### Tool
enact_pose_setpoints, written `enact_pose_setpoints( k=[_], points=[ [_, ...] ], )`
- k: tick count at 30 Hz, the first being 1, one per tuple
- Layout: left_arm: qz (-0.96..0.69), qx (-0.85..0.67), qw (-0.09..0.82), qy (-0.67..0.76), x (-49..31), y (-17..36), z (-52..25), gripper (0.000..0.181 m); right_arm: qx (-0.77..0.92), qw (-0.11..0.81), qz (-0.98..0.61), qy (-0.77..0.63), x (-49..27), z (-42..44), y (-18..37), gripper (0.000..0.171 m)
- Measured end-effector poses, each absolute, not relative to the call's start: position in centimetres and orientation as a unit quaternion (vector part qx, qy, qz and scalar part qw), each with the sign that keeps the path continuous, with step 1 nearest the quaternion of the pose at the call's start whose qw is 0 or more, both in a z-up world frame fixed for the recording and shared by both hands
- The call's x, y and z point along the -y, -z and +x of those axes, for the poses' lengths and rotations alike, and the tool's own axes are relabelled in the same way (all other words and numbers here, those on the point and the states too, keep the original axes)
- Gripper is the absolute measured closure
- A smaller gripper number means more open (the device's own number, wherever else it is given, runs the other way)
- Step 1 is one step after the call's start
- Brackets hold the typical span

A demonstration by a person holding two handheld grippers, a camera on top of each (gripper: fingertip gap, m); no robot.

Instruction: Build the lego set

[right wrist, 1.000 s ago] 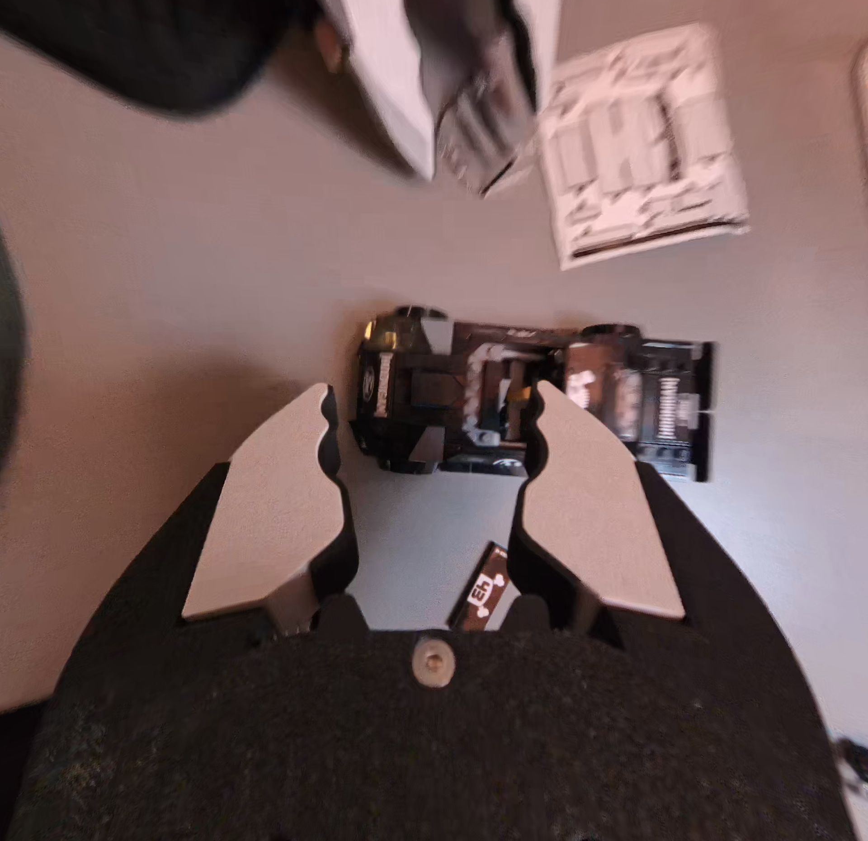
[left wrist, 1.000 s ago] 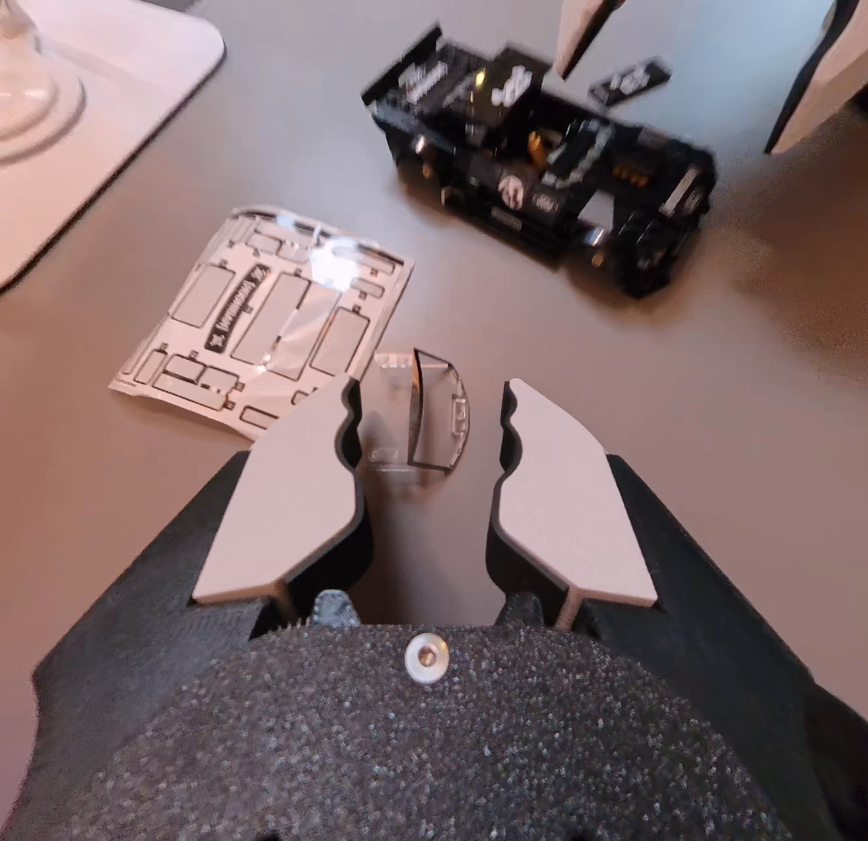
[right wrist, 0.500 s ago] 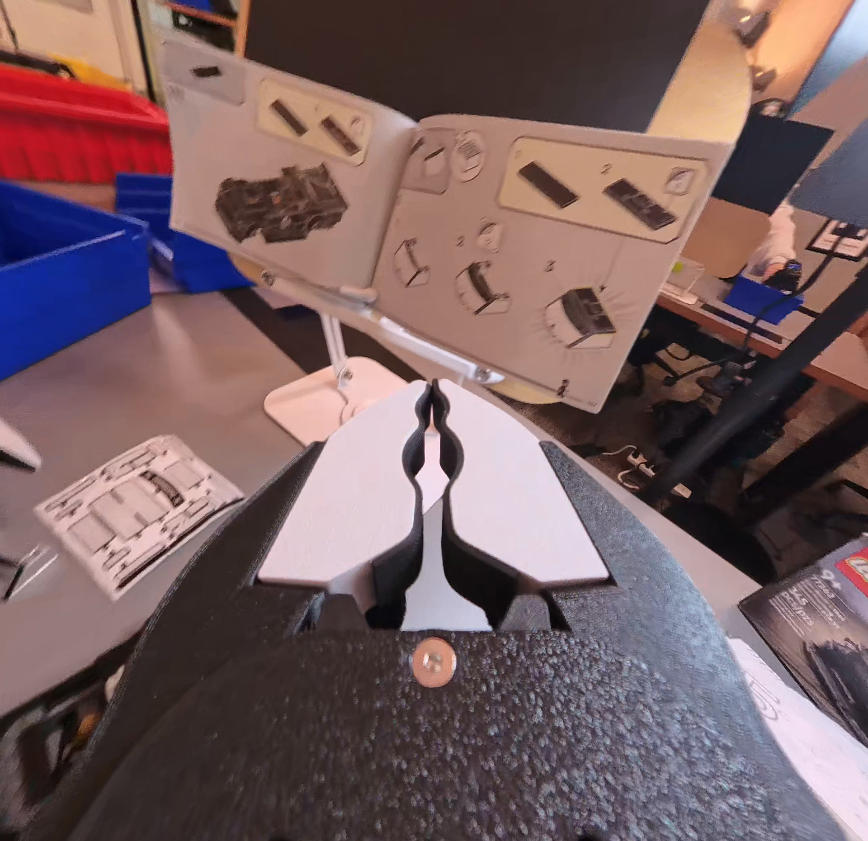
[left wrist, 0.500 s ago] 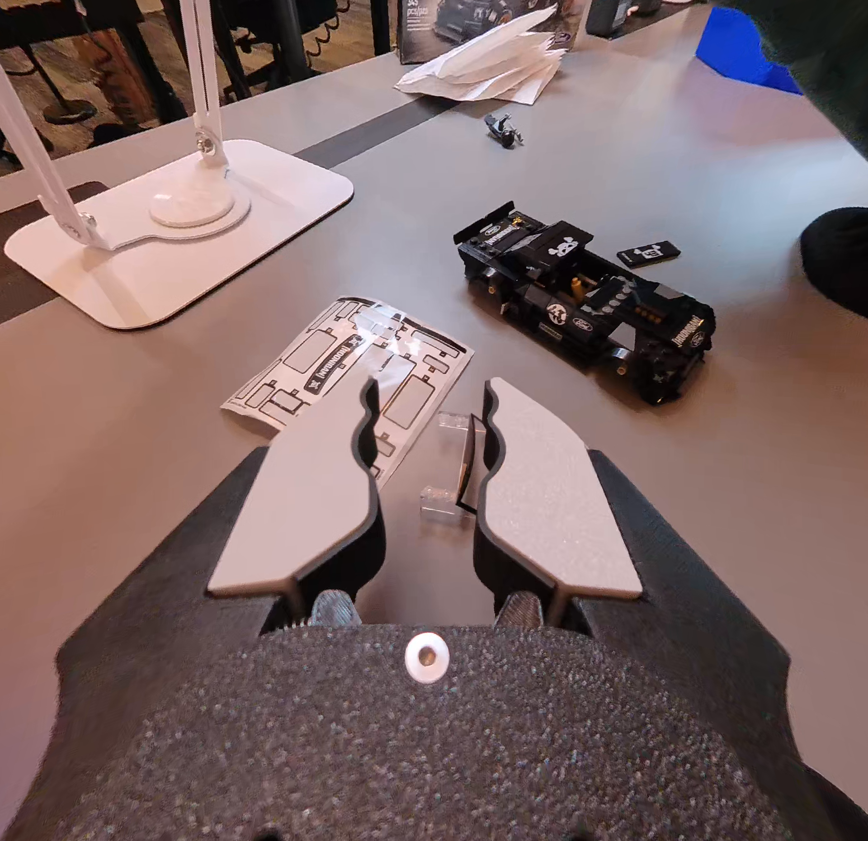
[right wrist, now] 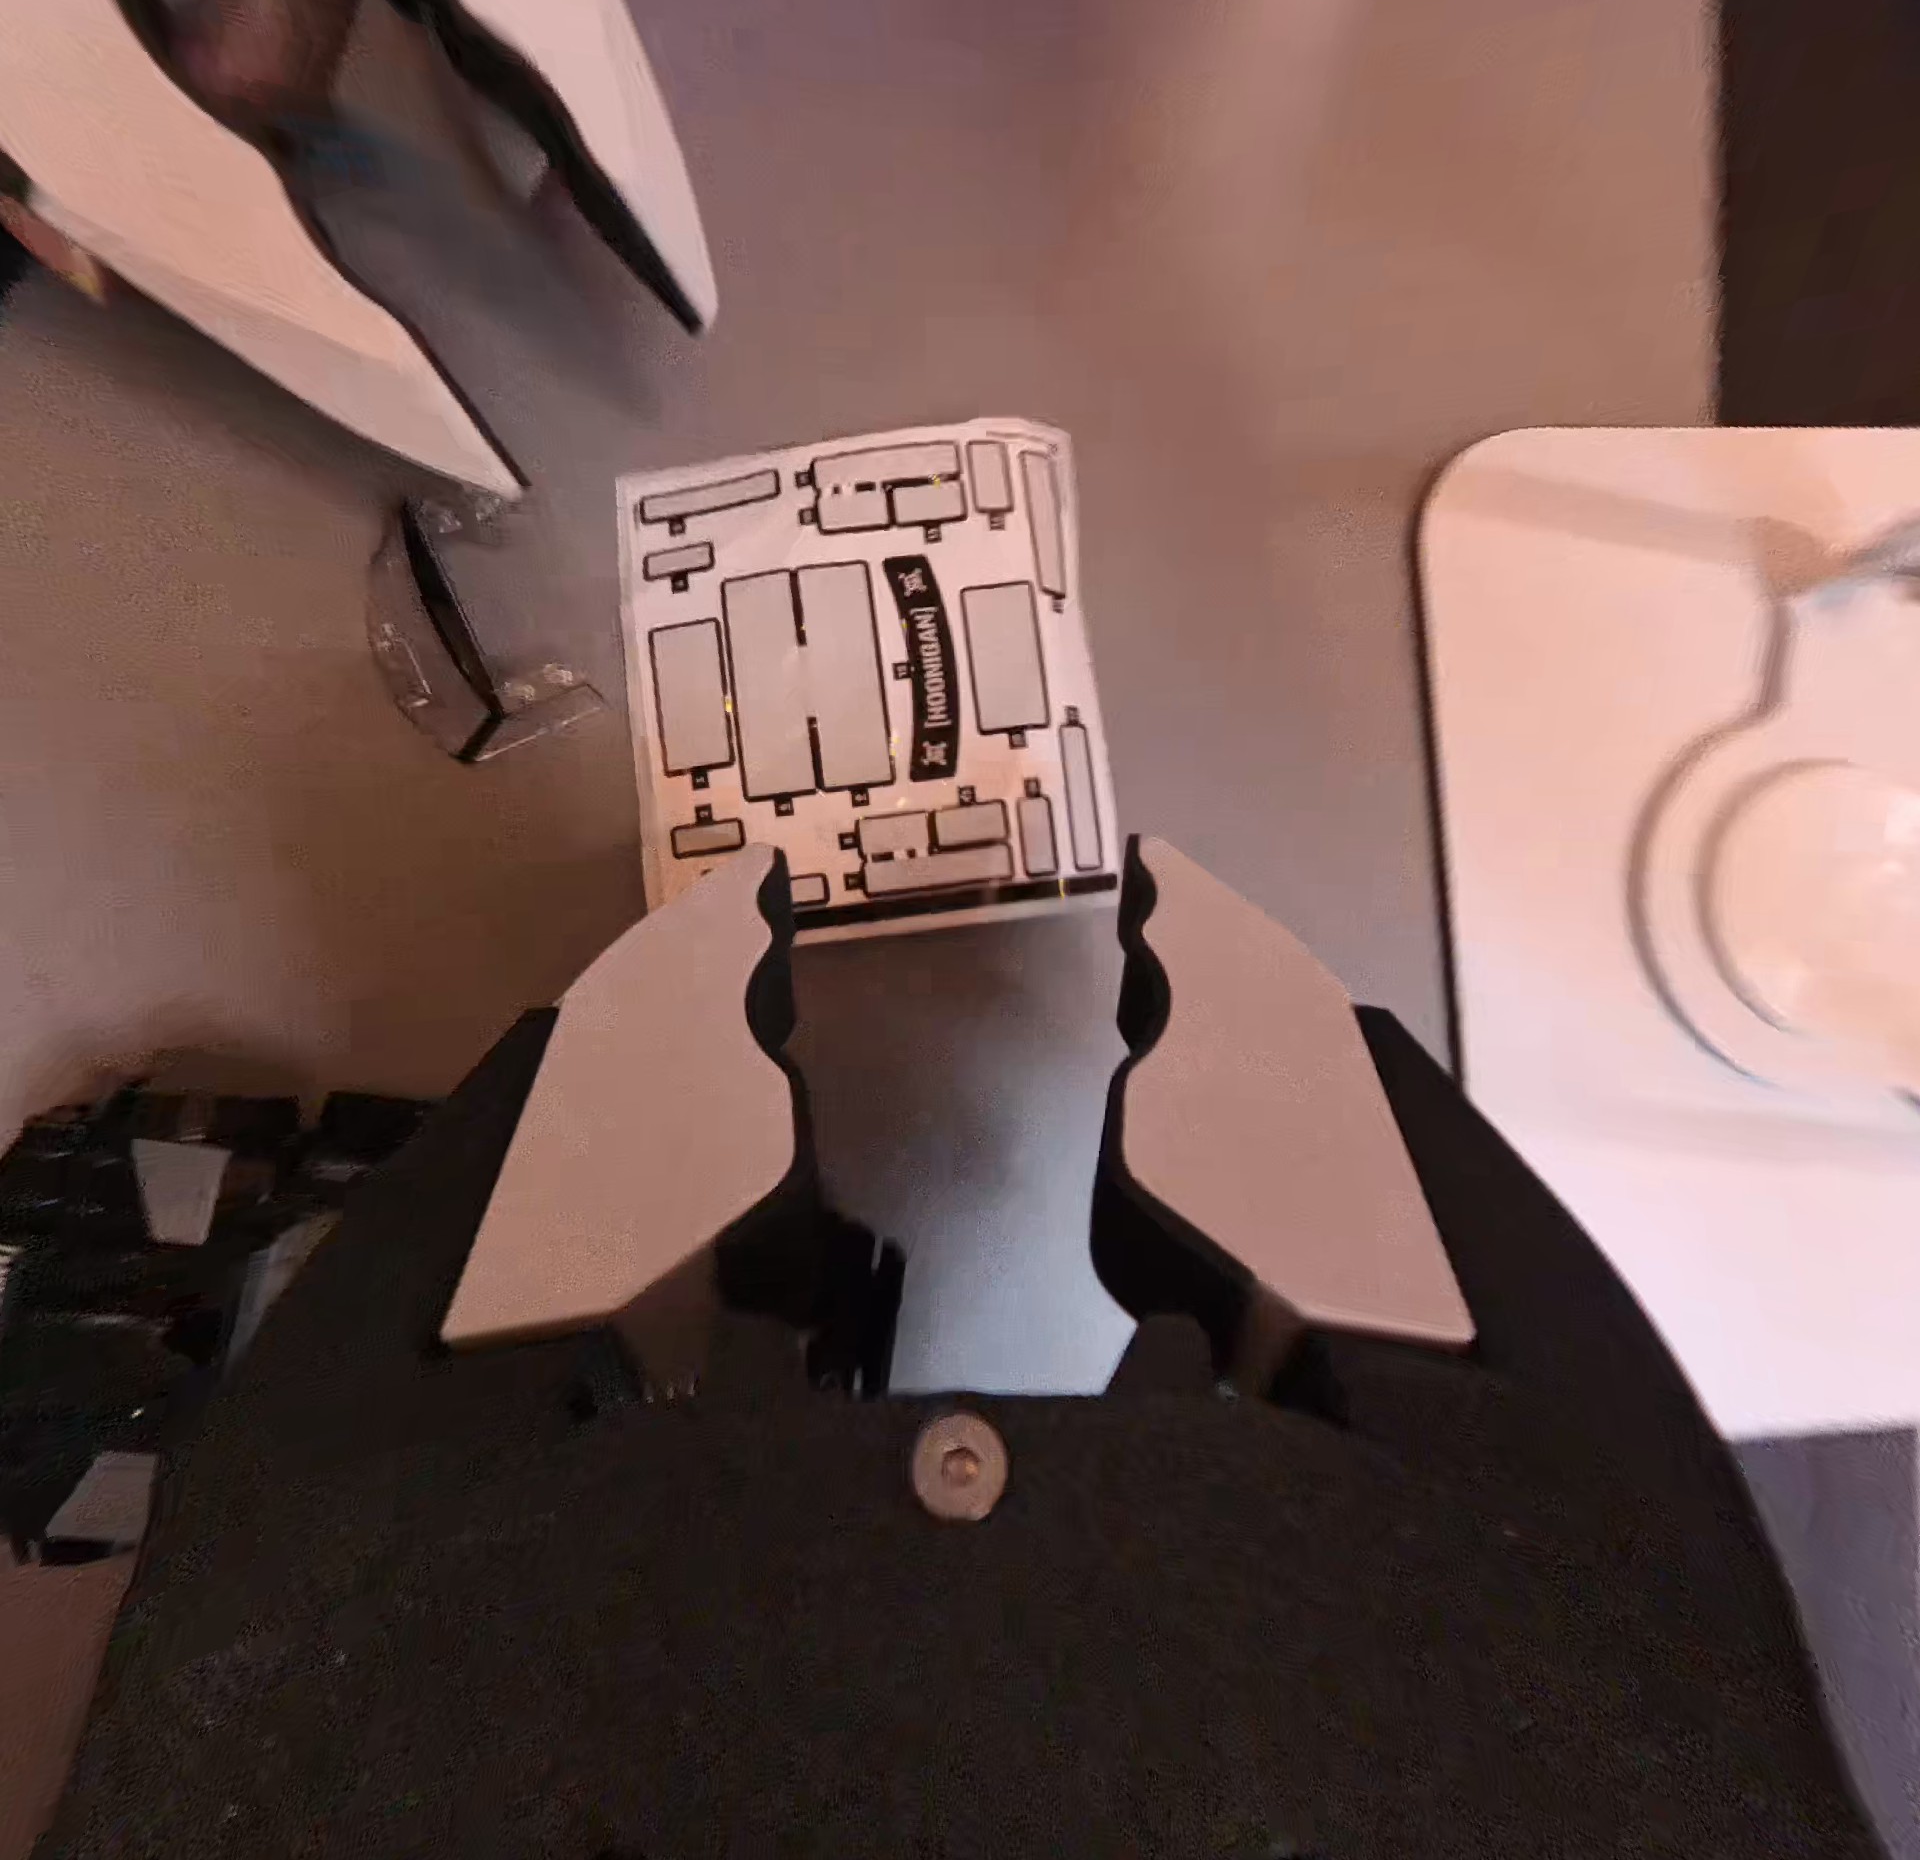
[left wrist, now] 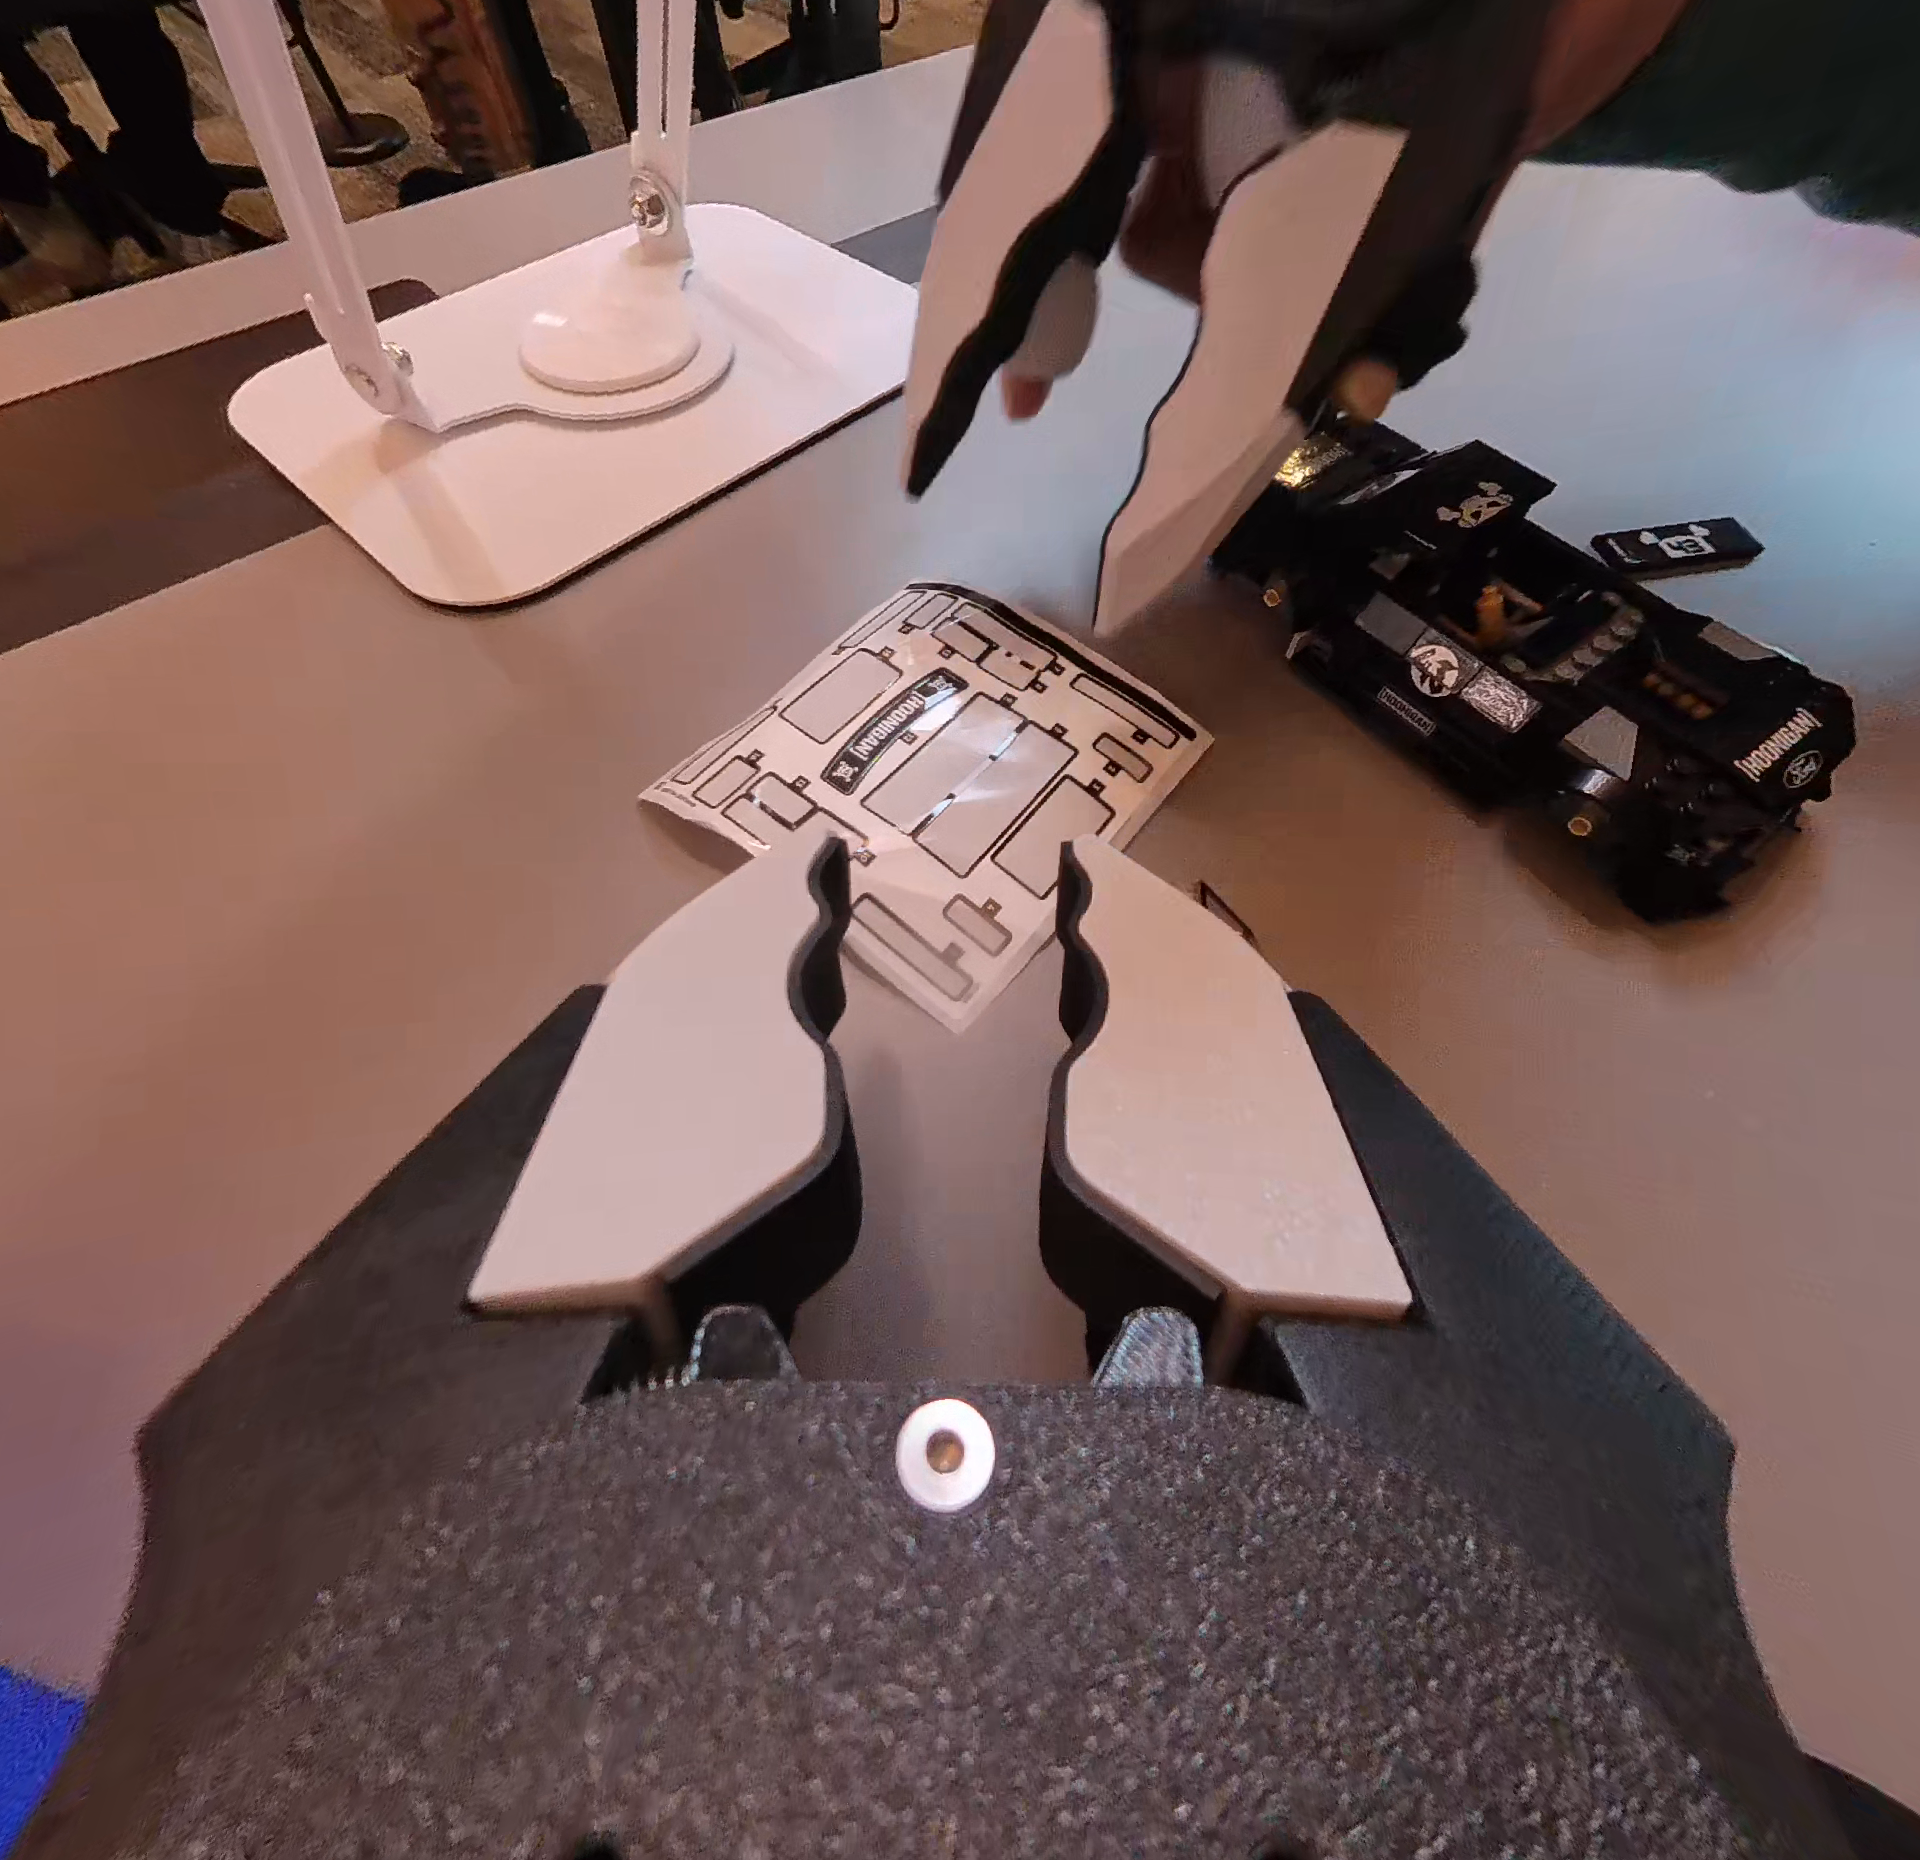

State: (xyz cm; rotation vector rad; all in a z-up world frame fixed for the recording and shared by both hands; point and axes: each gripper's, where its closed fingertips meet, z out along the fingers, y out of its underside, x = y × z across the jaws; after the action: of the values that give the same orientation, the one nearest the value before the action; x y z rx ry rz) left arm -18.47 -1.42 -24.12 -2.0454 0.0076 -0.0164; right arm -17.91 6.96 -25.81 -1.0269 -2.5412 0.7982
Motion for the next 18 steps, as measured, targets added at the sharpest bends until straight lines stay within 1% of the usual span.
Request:
enact_pose_setpoints(
  k=[3,5,6,7,9,11,15,18],
  points=[
    [-0.855,-0.01,0.519,-0.001,1.5,24.1,-18.5,0.143,0.9,0.095,-0.348,-0.245,-6.4,-19.1,27.5,0.102],
    [-0.856,-0.016,0.516,-0.006,1.6,24.2,-18.4,0.143,0.909,0.064,-0.344,-0.224,-6.3,-19.3,28.4,0.101],
    [-0.857,-0.018,0.515,-0.008,1.6,24.2,-18.4,0.143,0.914,0.067,-0.337,-0.216,-6.3,-19.5,28.7,0.104],
    [-0.857,-0.019,0.515,-0.01,1.6,24.2,-18.4,0.143,0.917,0.074,-0.33,-0.213,-6.3,-19.7,28.7,0.117],
    [-0.857,-0.02,0.515,-0.012,1.6,24.1,-18.4,0.143,0.921,0.07,-0.324,-0.206,-6.2,-19.4,28.6,0.136],
    [-0.854,-0.015,0.52,-0.011,1.6,23.8,-18.5,0.142,0.923,0.083,-0.311,-0.211,-6.2,-19.1,28.1,0.15],
    [-0.834,0.01,0.552,0.014,1.5,22.5,-18.6,0.138,0.914,0.122,-0.303,-0.242,-5.8,-17.9,25.0,0.153],
    [-0.798,0.027,0.595,0.096,1.4,20.6,-17.5,0.136,0.911,0.139,-0.292,-0.254,-5.2,-15.9,21.9,0.155]
  ],
)
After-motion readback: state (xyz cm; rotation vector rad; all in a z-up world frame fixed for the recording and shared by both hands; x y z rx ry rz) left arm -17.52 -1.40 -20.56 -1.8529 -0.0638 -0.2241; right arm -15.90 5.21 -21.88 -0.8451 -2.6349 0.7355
